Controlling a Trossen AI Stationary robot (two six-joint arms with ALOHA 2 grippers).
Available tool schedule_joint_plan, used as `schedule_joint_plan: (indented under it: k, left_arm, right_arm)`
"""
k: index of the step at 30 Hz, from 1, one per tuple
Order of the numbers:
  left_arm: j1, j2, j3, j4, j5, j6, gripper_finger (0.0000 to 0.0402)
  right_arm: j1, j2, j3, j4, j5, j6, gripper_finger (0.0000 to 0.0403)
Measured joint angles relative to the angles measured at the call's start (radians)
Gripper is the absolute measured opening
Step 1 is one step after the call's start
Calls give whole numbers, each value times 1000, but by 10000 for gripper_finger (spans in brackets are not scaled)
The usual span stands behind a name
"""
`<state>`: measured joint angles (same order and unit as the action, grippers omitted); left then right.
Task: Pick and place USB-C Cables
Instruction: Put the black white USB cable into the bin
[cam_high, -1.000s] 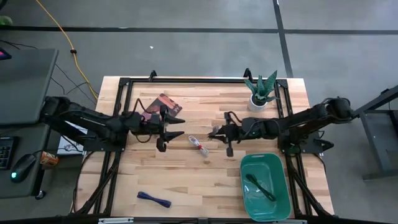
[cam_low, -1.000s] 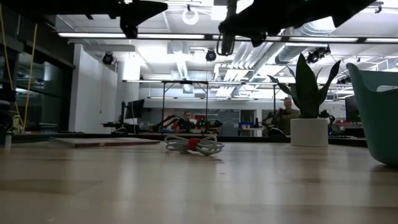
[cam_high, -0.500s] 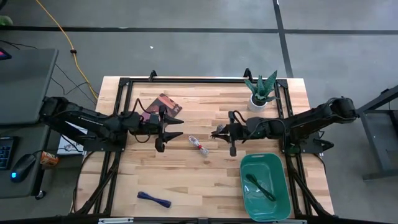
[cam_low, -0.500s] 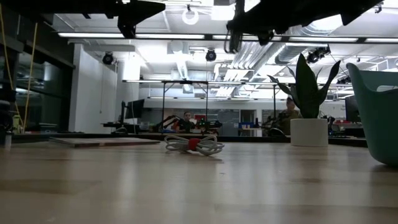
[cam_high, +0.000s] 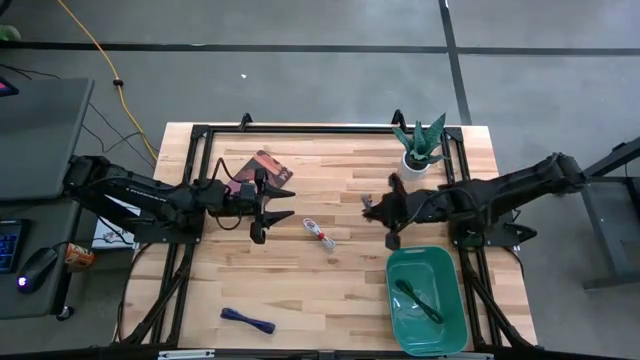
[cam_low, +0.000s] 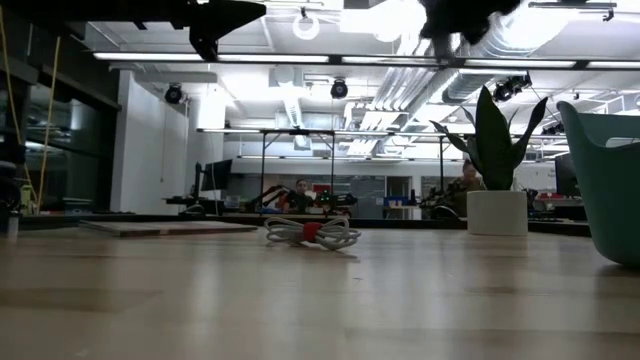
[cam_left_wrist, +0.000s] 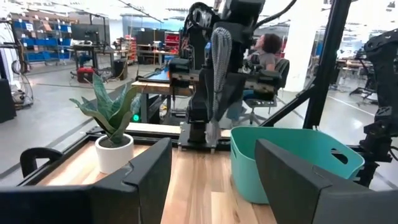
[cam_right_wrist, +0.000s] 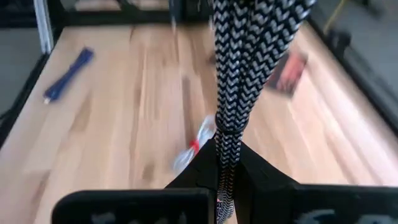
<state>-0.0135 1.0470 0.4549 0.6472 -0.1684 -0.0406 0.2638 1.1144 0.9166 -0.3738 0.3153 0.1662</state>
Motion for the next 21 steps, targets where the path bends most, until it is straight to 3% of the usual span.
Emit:
schedule_joint_plan:
  k: [4, 8, 15, 21]
  left_arm:
    - [0, 0, 0, 0, 0, 2, 209]
    - [0, 0, 0, -2, 0, 8, 209]
    - [0, 0, 0, 0, 0, -8, 209]
    - [0, 0, 0, 0, 0, -8, 209]
  right_arm:
    - [65, 9, 124, -277, -3, 185, 3]
    - [163, 33, 178, -433, -15, 373, 3]
    - [335, 47, 183, -578, -71, 783, 3]
    - [459, 54, 183, -628, -187, 1092, 3]
